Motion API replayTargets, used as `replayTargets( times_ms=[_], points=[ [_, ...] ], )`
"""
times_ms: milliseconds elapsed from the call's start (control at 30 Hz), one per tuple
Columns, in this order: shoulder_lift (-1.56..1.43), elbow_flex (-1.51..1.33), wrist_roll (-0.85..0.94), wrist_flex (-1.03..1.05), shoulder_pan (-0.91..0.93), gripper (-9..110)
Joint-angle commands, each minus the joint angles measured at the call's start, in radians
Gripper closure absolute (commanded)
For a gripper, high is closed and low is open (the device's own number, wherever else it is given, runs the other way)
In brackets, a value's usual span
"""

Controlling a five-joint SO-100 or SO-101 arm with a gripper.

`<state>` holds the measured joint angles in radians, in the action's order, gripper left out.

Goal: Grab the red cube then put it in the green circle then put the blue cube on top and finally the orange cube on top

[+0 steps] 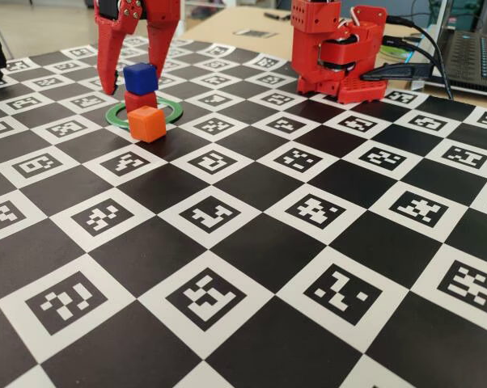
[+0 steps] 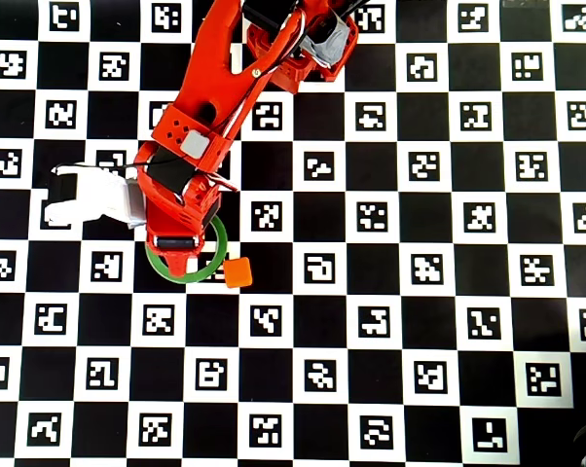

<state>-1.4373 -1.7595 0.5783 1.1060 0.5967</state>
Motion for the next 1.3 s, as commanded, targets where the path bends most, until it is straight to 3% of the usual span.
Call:
replayTargets(
  times_ms=[0, 267, 600, 867, 1267],
  points=[
    [-0.066, 0.084, -0.028, 0.051, 0.015, 59],
    [-0.115, 0.311, -0.089, 0.302, 0.003, 57],
    [-0.146, 0.43, -0.316, 0.515, -0.175, 56],
    [-0.115, 0.321, -0.38, 0.411, -0.299, 51],
    [-0.041, 0.052, -0.337, 0.106, -0.279, 51]
  ],
)
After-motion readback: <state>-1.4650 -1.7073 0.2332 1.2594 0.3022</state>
